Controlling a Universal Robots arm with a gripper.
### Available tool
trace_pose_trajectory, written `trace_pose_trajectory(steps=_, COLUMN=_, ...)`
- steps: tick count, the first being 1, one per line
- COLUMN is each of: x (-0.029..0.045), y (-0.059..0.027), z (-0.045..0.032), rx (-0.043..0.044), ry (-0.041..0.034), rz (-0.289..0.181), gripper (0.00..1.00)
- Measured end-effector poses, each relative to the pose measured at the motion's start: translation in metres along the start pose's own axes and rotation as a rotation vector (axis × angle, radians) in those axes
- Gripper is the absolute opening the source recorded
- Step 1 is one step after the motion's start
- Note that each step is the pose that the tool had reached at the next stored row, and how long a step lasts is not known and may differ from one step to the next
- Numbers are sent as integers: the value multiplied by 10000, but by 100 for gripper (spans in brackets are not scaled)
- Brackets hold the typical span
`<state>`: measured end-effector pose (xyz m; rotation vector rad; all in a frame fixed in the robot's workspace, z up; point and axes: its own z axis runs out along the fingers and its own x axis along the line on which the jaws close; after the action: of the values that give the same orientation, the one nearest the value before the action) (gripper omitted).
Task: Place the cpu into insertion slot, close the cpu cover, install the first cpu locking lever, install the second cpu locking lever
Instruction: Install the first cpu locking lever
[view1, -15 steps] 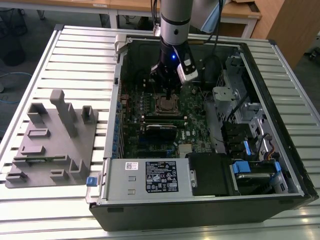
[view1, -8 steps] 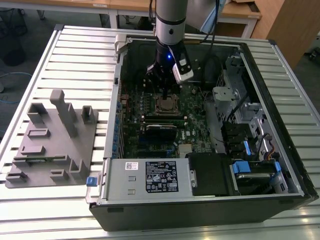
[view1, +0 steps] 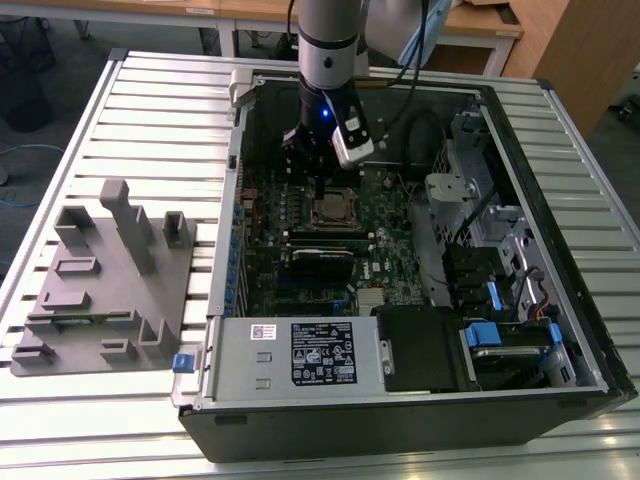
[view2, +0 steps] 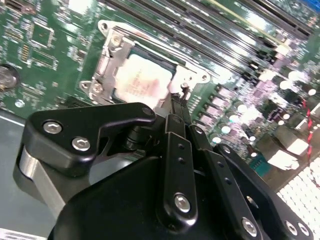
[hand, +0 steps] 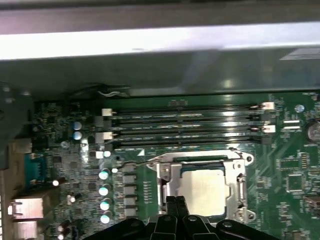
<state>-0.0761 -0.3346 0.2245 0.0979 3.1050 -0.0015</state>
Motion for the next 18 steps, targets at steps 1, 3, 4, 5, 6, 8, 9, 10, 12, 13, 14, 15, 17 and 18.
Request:
trace_pose_trajectory(steps=1, x=10, y=-1, z=-1, rx=2, ry=2, rz=0, gripper=10)
trace_pose_trajectory(steps=3, x=18, y=-1, z=-1, rx=1, ry=1, rz=0, gripper=10)
trace_pose_trajectory(steps=4, x=24, y=-2, z=-1, rx=-3, ry=2, rz=0, gripper=10)
trace_pose_trajectory(steps=5, x=24, y=-2, z=-2, rx=-4, ry=2, rz=0, gripper=10)
trace_pose_trajectory(steps=6, x=25, y=-2, z=-1, rx=-5, ry=2, rz=1, gripper=10)
trace_pose_trajectory(steps=8, x=34, y=-3, z=0, rx=-6, ry=1, rz=0, gripper=10)
trace_pose_trajectory(steps=9, x=41, y=-3, z=-1, rx=-5, ry=2, rz=1, gripper=10)
trace_pose_trajectory(steps=10, x=50, y=-4, z=-1, rx=-4, ry=2, rz=0, gripper=10)
trace_pose_trajectory(steps=12, x=62, y=-4, z=0, rx=-5, ry=2, rz=0, gripper=10)
trace_pose_trajectory(steps=13, x=62, y=-4, z=0, rx=-5, ry=2, rz=0, gripper=10)
trace_pose_trajectory(steps=14, x=62, y=-5, z=-3, rx=-2, ry=4, rz=-1, gripper=10)
trace_pose_trajectory(steps=15, x=62, y=-5, z=-13, rx=-1, ry=4, rz=-1, gripper=10)
trace_pose_trajectory(steps=17, x=61, y=-4, z=-43, rx=-5, ry=2, rz=-1, gripper=10)
trace_pose_trajectory(steps=18, x=60, y=-4, z=-66, rx=-5, ry=2, rz=0, gripper=10)
